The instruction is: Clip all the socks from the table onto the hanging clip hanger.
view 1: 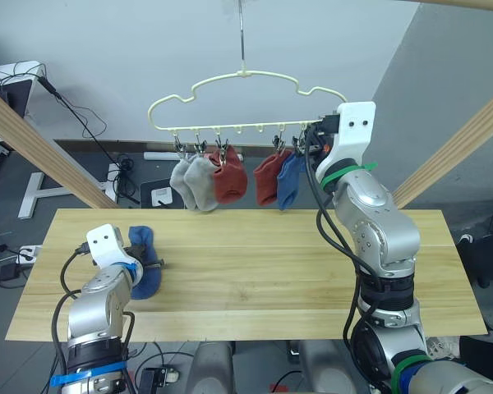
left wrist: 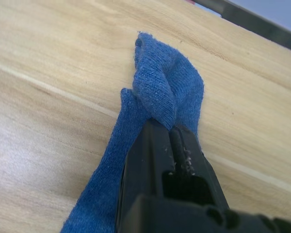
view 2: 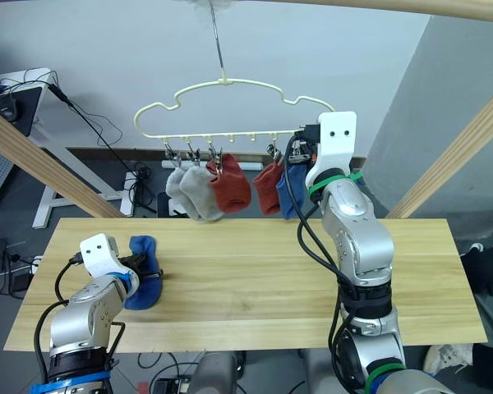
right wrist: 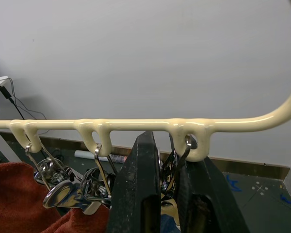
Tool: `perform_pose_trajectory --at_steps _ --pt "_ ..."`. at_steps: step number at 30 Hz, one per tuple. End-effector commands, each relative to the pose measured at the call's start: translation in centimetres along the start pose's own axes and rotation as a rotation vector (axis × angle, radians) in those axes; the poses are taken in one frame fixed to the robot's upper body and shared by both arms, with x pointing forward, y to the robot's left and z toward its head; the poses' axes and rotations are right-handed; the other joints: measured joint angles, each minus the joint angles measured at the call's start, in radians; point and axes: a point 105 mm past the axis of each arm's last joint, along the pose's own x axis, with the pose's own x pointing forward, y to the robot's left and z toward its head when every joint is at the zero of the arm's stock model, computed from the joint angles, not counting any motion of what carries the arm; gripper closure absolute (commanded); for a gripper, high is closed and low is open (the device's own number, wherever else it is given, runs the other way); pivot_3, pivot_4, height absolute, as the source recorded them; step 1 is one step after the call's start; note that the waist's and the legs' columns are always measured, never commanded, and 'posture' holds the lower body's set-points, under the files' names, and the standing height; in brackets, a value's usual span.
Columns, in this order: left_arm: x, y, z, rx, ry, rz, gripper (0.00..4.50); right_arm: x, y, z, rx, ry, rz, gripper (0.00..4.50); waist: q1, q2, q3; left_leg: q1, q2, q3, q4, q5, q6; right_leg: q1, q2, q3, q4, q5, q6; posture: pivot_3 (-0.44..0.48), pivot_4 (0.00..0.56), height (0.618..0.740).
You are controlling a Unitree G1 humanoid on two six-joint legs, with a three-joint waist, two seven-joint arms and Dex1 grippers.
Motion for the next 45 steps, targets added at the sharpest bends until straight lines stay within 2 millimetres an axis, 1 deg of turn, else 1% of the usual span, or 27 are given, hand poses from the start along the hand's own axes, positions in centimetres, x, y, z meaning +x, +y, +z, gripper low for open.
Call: perform_pose_trajectory --at_steps 1,2,3,4,5,6,7,9,11,14,15,17,18,20,25,28,31,34,39,45 --pt "-0.3 -3.1 -0.6 0.053 -0.024 -0.145 4.5 -0.2 0.9 2.0 0.007 -0.073 0.037 4.45 0.002 0.0 0.0 0.0 0.0 0.0 0.0 0.0 0.0 0.0 0.0 0.0 0.0 0.0 0.0 0.03 0.292 0.74" --pt "-0.5 -4.5 -0.6 0.083 -0.038 -0.205 4.5 -0.2 0.9 2.0 0.007 -0.074 0.036 4.45 0.003 0.0 0.0 0.0 0.0 0.0 0.0 0.0 0.0 0.0 -0.001 0.0 0.0 0.0 0.0 0.03 0.292 0.74" --pt "-0.9 -6.6 -0.7 0.112 -0.057 -0.289 4.5 -0.2 0.8 2.0 0.006 -0.074 0.035 4.45 0.003 0.0 0.0 0.0 0.0 0.0 0.0 0.0 0.0 0.0 -0.001 0.0 -0.001 0.0 0.0 0.03 0.292 0.74" --pt "-1.2 -7.9 -0.7 0.129 -0.069 -0.345 4.5 -0.2 0.8 2.0 0.006 -0.074 0.035 4.45 0.003 0.0 0.0 0.0 0.0 0.0 0.0 0.0 0.0 0.0 -0.001 0.0 -0.001 0.0 0.0 0.03 0.292 0.74" --pt "-1.7 -9.7 -0.9 0.133 -0.076 -0.419 4.5 -0.2 0.8 2.0 0.006 -0.074 0.034 4.45 0.003 0.0 0.0 0.0 0.0 0.0 0.0 0.0 0.0 0.0 -0.002 0.0 -0.001 0.0 0.0 0.021 0.291 0.74" --pt "-2.5 -11.8 -0.9 0.152 -0.092 -0.516 4.5 -0.2 0.8 2.0 0.005 -0.074 0.033 4.45 0.003 0.0 0.0 -0.001 0.0 0.0 0.0 0.0 0.0 0.0 -0.002 0.0 -0.001 0.0 0.0 0.015 0.291 0.74" --pt "-3.1 -13.1 -0.8 0.165 -0.103 -0.579 4.5 -0.2 0.8 2.0 0.004 -0.074 0.032 4.45 0.003 0.0 0.0 -0.001 0.0 0.001 0.0 0.0 0.0 0.0 -0.003 0.0 -0.002 0.0 0.0 0.015 0.291 0.74" --pt "-5.5 -17.3 -0.6 0.199 -0.14 -0.78 4.5 -0.3 0.7 2.1 0.005 -0.075 0.029 4.45 0.002 0.0 0.0 -0.001 0.0 0.001 0.0 0.0 0.0 0.0 -0.003 0.0 -0.002 0.0 0.0 0.005 0.291 0.74" --pt "-7.4 -20.1 -0.3 0.222 -0.178 -0.922 4.5 -0.3 0.7 2.1 0.005 -0.076 0.026 4.45 0.001 0.0 0.0 -0.002 0.0 0.001 -0.001 0.0 0.0 0.0 -0.002 0.0 -0.002 0.0 0.0 0.001 0.29 0.74" --pt "-9.8 -23.7 0.7 0.257 -0.266 -1.092 4.5 -0.3 0.7 2.2 0.005 -0.079 0.022 4.45 0.0 0.0 0.0 -0.001 0.0 0.001 -0.001 0.0 0.0 0.0 0.0 0.0 -0.002 0.0 0.0 -0.01 0.291 0.74" --pt "-10.2 -24.7 1.3 0.278 -0.307 -1.119 4.5 -0.3 0.7 2.2 0.006 -0.079 0.021 4.45 0.0 0.0 0.0 -0.001 0.0 0.0 -0.001 0.0 0.0 0.0 0.0 0.0 -0.002 0.0 0.0 -0.016 0.291 0.74" --pt "-10.5 -25.8 2.1 0.319 -0.366 -1.139 4.5 -0.4 0.8 2.3 0.007 -0.081 0.02 4.45 -0.002 0.0 0.0 -0.001 0.0 0.001 0.0 0.0 0.0 0.0 0.001 0.001 -0.002 0.0 0.0 -0.02 0.291 0.74" --pt "-10.6 -26.4 2.5 0.372 -0.415 -1.146 4.5 -0.4 0.8 2.3 0.006 -0.081 0.019 4.45 -0.003 0.0 0.0 -0.001 0.0 0.001 0.0 0.0 0.0 0.0 0.001 0.001 -0.002 0.0 0.0 -0.025 0.291 0.74" --pt "-10.3 -27.2 3.4 0.46 -0.502 -1.123 4.5 -0.5 0.7 2.3 0.006 -0.082 0.016 4.45 -0.005 0.0 0.0 -0.001 0.0 0.001 0.0 0.0 0.0 0.0 0.001 0.001 -0.002 0.0 0.0 -0.035 0.292 0.74" --pt "-9.1 -28.2 5.5 0.512 -0.63 -1.049 4.5 -0.6 0.5 2.3 0.01 -0.08 0.008 4.45 -0.014 0.0 0.0 -0.001 0.0 0.001 0.0 0.0 0.001 0.0 0.001 0.001 -0.002 0.0 0.0 -0.041 0.293 0.74" --pt "-7.4 -28.2 7.9 0.53 -0.711 -0.941 4.5 -0.7 0.6 2.3 0.029 -0.077 0.007 4.45 -0.016 0.0 0.0 -0.002 -0.001 0.001 0.0 0.0 0.001 0.0 0.001 0.0 -0.002 0.0 0.0 -0.055 0.294 0.74" --pt "-6.9 -28.5 9.6 0.527 -0.775 -0.906 4.5 -0.8 0.7 2.2 0.04 -0.068 0.012 4.45 -0.019 0.0 0.0 -0.002 -0.001 0.001 0.0 0.0 0.001 0.0 0.001 0.0 -0.002 0.0 0.0 -0.064 0.293 0.74" --pt "-6.8 -28.7 10.5 0.509 -0.803 -0.904 4.5 -0.9 0.8 2.1 0.052 -0.06 0.012 4.45 -0.021 0.0 0.0 -0.002 -0.001 0.001 0.0 0.0 0.001 0.0 0.001 0.001 -0.002 0.0 0.0 -0.069 0.293 0.74" --pt "-7.3 -28.9 10.7 0.504 -0.83 -0.922 4.5 -1.0 0.9 2.0 0.066 -0.046 0.019 4.45 -0.023 0.0 0.0 -0.002 -0.001 0.001 0.0 0.0 0.001 0.0 0.001 0.0 -0.003 0.0 0.0 -0.075 0.292 0.74" --pt "-7.2 -28.3 11.5 0.487 -0.867 -0.869 4.5 -1.0 1.0 1.9 0.065 -0.04 0.021 4.45 -0.023 0.0 0.0 -0.002 -0.001 0.0 0.0 0.0 0.001 0.0 0.001 0.0 -0.002 0.0 0.0 -0.073 0.293 0.74"
